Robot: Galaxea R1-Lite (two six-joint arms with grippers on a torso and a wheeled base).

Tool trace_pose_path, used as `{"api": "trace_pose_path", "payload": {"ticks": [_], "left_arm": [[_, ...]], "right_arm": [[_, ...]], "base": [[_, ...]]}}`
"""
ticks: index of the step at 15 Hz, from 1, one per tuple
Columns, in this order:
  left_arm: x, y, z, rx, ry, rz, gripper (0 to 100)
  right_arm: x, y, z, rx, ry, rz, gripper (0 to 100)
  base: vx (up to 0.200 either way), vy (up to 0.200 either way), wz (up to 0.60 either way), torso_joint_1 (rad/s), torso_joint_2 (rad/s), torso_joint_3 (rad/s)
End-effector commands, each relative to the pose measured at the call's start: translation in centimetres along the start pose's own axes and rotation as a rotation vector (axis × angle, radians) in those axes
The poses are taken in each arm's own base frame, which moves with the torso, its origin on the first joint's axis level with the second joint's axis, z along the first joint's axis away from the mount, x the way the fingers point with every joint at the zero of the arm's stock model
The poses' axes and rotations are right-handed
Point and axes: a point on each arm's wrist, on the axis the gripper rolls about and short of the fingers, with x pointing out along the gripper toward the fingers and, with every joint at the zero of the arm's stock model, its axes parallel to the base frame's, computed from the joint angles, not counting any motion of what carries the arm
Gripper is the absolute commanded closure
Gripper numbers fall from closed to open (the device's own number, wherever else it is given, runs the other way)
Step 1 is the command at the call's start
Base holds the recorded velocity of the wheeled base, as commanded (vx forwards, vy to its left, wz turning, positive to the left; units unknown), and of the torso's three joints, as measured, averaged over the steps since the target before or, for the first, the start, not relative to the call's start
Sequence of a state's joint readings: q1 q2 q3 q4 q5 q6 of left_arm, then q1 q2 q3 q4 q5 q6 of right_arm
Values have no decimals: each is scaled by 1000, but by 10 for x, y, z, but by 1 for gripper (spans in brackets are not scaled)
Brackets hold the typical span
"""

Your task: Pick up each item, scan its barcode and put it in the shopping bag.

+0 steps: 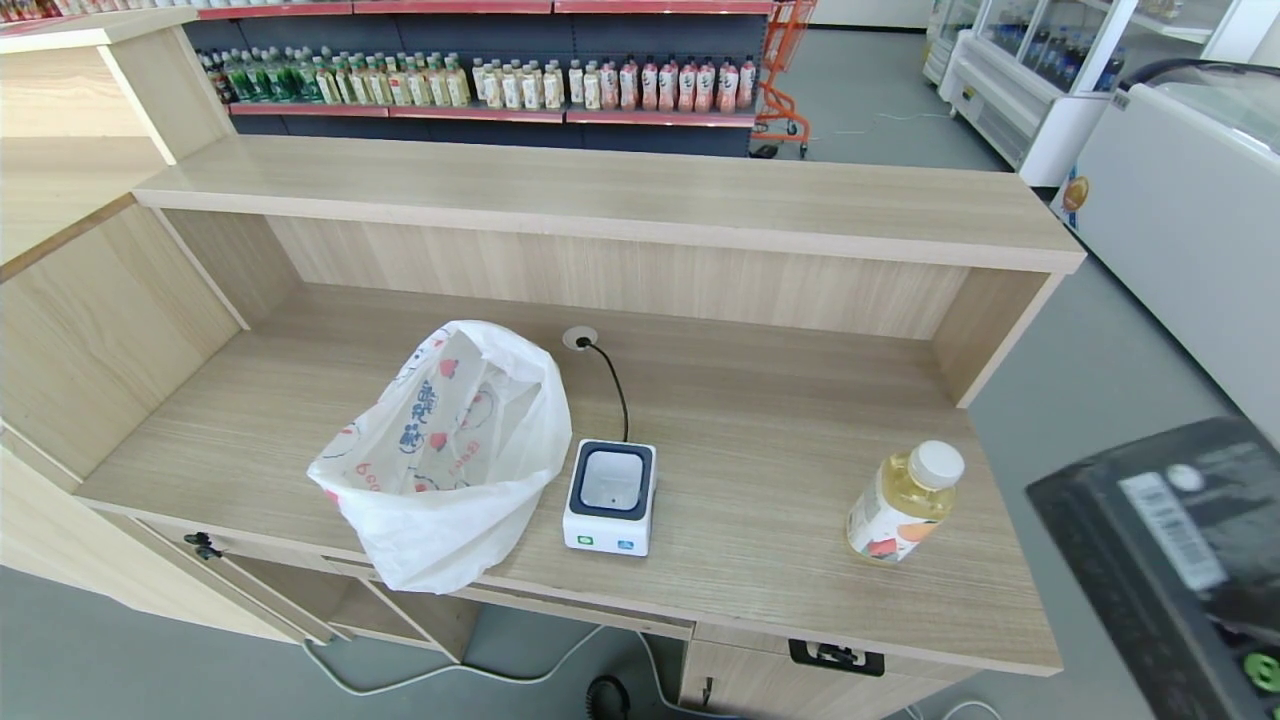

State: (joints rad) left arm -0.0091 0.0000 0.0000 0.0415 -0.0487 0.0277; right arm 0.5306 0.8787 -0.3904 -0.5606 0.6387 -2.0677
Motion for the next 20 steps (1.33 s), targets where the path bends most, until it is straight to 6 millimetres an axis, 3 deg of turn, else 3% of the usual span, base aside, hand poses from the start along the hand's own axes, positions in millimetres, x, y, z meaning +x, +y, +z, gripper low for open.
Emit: {"api": "trace_pose_path", "payload": {"ticks": [1, 3, 5, 8, 10, 11, 13, 15, 18, 20], "left_arm": [[0, 0, 0, 0, 1, 0, 0], [0, 0, 0, 0, 1, 0, 0], [0, 0, 0, 0, 1, 0, 0], [0, 0, 0, 0, 1, 0, 0], [0, 0, 0, 0, 1, 0, 0], [0, 0, 0, 0, 1, 0, 0], [0, 0, 0, 0, 1, 0, 0], [0, 0, 0, 0, 1, 0, 0], [0, 0, 0, 0, 1, 0, 0], [0, 0, 0, 0, 1, 0, 0]], "right_arm": [[-4, 14, -9, 488, 149, 247, 100], [-10, 9, -23, 709, 229, 255, 100], [-14, 10, -29, 778, 260, 270, 100], [-13, -19, -49, 1123, 399, 165, 100], [-16, -43, -62, 1423, 553, -21, 100], [-18, -60, -68, 1765, 585, -200, 100], [-20, -68, -71, 2173, 588, -357, 100], [-19, -53, -64, 2475, 638, -362, 100], [-13, -7, -48, 2598, 685, -236, 100], [-9, 5, -45, 2599, 672, -218, 100]], "base": [[0, 0, 0, 0, 0, 0], [0, 0, 0, 0, 0, 0], [0, 0, 0, 0, 0, 0], [0, 0, 0, 0, 0, 0], [0, 0, 0, 0, 0, 0], [0, 0, 0, 0, 0, 0], [0, 0, 0, 0, 0, 0], [0, 0, 0, 0, 0, 0], [0, 0, 0, 0, 0, 0], [0, 0, 0, 0, 0, 0]]}}
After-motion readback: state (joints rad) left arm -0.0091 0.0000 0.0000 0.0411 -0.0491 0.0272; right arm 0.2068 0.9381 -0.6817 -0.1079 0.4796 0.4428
